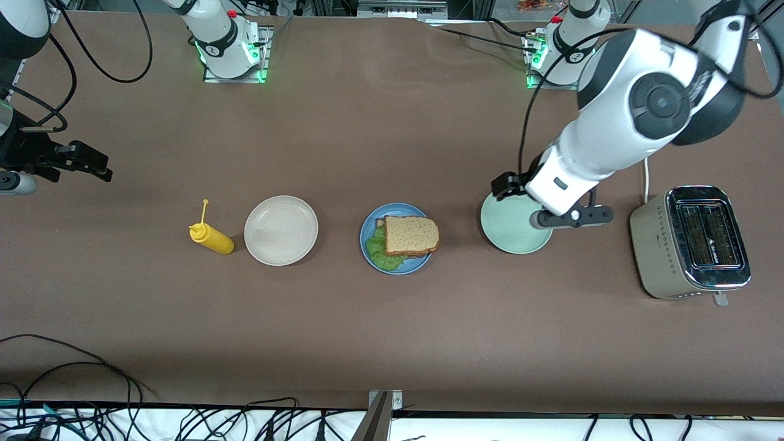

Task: Make sandwich in blue plate with both arms

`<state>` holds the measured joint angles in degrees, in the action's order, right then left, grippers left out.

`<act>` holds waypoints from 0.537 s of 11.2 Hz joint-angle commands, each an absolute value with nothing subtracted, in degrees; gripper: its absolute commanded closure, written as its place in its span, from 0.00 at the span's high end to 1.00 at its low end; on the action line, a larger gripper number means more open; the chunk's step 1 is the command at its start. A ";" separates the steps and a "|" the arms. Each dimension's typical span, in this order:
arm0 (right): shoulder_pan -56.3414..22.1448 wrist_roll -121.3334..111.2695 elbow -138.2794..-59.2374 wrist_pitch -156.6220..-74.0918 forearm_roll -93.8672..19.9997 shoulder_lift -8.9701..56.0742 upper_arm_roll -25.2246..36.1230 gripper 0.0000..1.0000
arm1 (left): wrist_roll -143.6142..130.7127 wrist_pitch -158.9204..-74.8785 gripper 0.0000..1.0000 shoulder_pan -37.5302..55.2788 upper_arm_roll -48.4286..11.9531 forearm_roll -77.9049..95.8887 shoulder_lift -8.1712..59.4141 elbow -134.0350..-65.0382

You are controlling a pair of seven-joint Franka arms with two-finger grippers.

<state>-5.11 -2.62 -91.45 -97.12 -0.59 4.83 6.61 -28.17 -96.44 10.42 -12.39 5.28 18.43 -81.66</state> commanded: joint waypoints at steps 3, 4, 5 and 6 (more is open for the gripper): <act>-4.92 -2.29 -91.93 -97.03 1.40 3.69 7.91 1.00 | -15.07 -88.07 1.00 9.76 -5.63 3.52 10.12 -83.14; -5.01 -1.33 -91.85 -97.21 1.84 3.69 7.82 1.00 | -13.20 -87.02 1.00 8.80 -5.36 3.52 8.98 -83.58; -5.27 -0.88 -91.15 -97.03 2.28 3.78 7.74 1.00 | -12.84 -85.88 1.00 8.35 -4.23 3.52 7.92 -83.84; -5.19 -0.36 -91.14 -97.03 2.55 3.78 7.73 1.00 | -12.75 -85.78 1.00 8.18 -3.35 3.43 6.34 -85.07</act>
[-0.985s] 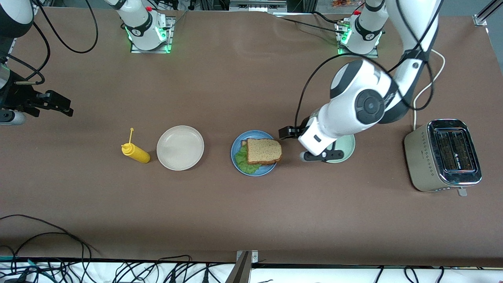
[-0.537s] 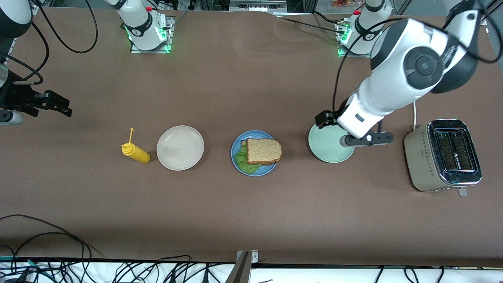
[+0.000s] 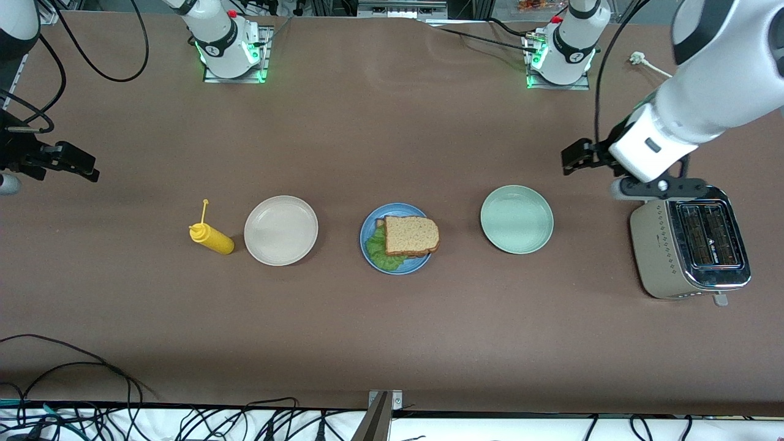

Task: Make sandwich in blue plate with both arms

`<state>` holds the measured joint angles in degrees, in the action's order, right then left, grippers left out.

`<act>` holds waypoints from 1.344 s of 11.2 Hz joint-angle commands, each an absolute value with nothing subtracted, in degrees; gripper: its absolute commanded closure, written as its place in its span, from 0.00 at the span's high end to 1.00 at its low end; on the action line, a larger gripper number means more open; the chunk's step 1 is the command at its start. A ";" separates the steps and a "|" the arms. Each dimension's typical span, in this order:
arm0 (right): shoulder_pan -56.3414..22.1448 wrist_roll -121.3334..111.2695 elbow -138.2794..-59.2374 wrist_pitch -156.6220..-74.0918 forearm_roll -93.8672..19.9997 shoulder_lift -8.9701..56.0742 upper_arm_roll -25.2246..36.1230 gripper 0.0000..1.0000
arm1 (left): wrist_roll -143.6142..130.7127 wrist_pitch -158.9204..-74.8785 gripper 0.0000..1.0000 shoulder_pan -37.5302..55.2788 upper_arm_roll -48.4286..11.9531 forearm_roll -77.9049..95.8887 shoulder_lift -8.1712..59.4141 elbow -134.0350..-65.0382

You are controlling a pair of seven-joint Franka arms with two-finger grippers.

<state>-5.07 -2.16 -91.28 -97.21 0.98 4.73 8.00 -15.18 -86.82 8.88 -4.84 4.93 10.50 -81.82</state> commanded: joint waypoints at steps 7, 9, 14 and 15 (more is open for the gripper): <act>-4.92 -1.06 -89.83 -96.86 2.72 3.78 7.91 1.00 | -3.79 -85.96 1.00 5.10 -1.76 -0.17 -1.40 -93.07; -5.01 -0.88 -89.82 -96.77 2.72 3.78 7.74 1.00 | -3.16 -86.83 1.00 5.10 -1.49 -3.14 -1.41 -94.12; -5.01 -0.70 -89.91 -96.42 2.72 3.87 7.73 1.00 | 1.40 -90.69 1.00 3.69 -0.01 -1.85 -1.32 -96.94; -5.10 -0.70 -89.91 -96.42 2.72 3.87 7.73 1.00 | 1.58 -90.96 1.00 3.69 0.09 -1.85 -1.41 -97.55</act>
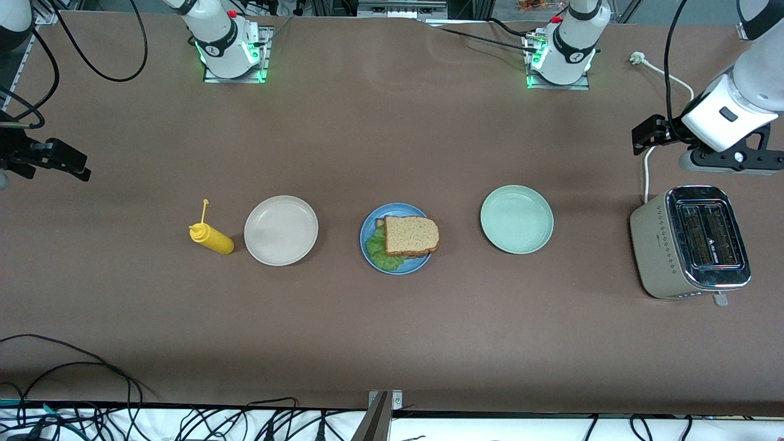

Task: Make sandwich in blue plate with both arms

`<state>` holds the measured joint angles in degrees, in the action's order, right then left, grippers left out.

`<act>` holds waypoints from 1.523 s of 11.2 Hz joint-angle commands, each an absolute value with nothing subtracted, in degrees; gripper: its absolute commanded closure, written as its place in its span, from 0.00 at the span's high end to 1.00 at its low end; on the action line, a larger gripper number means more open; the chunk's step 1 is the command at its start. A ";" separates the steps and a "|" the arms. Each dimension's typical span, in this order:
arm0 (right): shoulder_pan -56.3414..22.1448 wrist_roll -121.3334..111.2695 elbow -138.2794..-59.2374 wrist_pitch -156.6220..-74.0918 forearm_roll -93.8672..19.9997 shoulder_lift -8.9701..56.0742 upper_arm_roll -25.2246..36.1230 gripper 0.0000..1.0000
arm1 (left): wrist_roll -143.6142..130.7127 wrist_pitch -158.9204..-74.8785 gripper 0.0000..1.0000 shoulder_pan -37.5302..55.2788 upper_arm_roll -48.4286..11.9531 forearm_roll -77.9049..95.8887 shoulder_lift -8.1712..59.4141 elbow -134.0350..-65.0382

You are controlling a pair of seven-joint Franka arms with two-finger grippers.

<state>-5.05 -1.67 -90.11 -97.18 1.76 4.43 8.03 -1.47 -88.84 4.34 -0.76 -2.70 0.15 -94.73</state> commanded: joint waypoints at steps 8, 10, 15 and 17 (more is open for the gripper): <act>-5.98 -0.44 -89.91 -95.98 2.72 3.87 7.38 1.00 | 1.93 -92.01 1.00 2.73 0.09 0.07 -1.05 -97.56; -6.06 -0.44 -89.91 -95.98 2.72 3.87 7.38 1.00 | 3.24 -92.20 1.00 1.93 0.00 0.61 -0.97 -97.56; -6.06 -0.44 -89.91 -95.98 2.72 3.87 7.38 1.00 | 3.43 -92.46 1.00 1.93 0.09 0.88 -0.88 -97.56; -6.06 -0.44 -90.09 -95.98 2.72 3.87 7.38 1.00 | 3.43 -92.46 1.00 1.93 0.00 0.88 -0.88 -97.47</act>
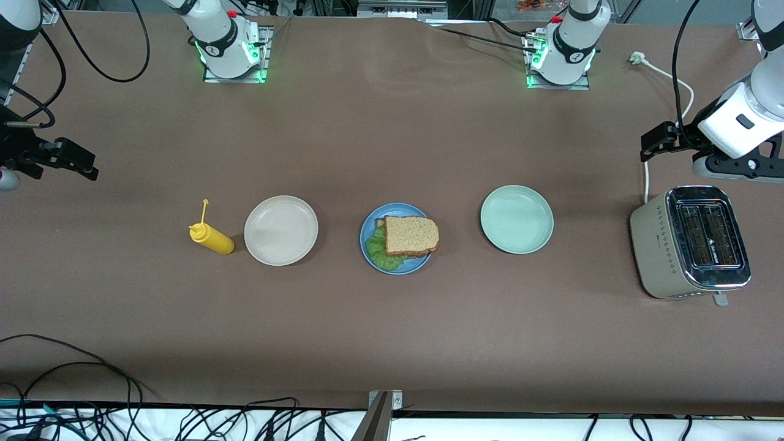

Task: Make sandwich in blue plate with both arms

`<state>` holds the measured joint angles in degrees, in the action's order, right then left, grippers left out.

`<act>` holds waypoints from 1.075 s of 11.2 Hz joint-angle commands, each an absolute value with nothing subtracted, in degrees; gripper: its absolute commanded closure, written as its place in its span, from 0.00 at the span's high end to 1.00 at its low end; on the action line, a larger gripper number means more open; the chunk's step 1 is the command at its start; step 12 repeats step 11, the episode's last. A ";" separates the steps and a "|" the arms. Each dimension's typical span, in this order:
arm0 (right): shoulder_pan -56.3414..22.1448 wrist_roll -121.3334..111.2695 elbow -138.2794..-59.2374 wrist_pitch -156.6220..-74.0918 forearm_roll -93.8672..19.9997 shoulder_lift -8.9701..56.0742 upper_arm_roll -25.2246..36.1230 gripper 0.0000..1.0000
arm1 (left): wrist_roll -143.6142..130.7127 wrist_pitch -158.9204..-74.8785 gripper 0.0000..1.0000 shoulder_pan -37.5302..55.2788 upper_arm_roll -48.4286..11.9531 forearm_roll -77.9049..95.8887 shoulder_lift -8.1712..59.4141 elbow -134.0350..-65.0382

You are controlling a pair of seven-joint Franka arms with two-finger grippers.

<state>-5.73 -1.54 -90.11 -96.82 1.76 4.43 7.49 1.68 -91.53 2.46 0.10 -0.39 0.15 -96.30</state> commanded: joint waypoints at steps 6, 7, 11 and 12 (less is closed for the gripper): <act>-5.89 -0.62 -90.09 -95.89 2.72 3.87 7.65 1.00 | 3.43 -92.46 1.00 1.93 0.00 0.97 -0.88 -97.38; -5.98 -0.35 -89.91 -95.45 2.72 3.87 7.56 1.00 | 3.43 -92.46 1.00 1.93 0.00 0.97 -0.88 -97.38; -5.98 -0.35 -89.91 -95.36 2.64 3.78 7.56 1.00 | 3.51 -92.46 1.00 2.02 0.00 0.97 -0.79 -97.21; -5.98 -0.35 -89.91 -95.36 2.64 3.78 7.56 1.00 | 3.51 -92.46 1.00 2.02 0.00 0.97 -0.79 -97.21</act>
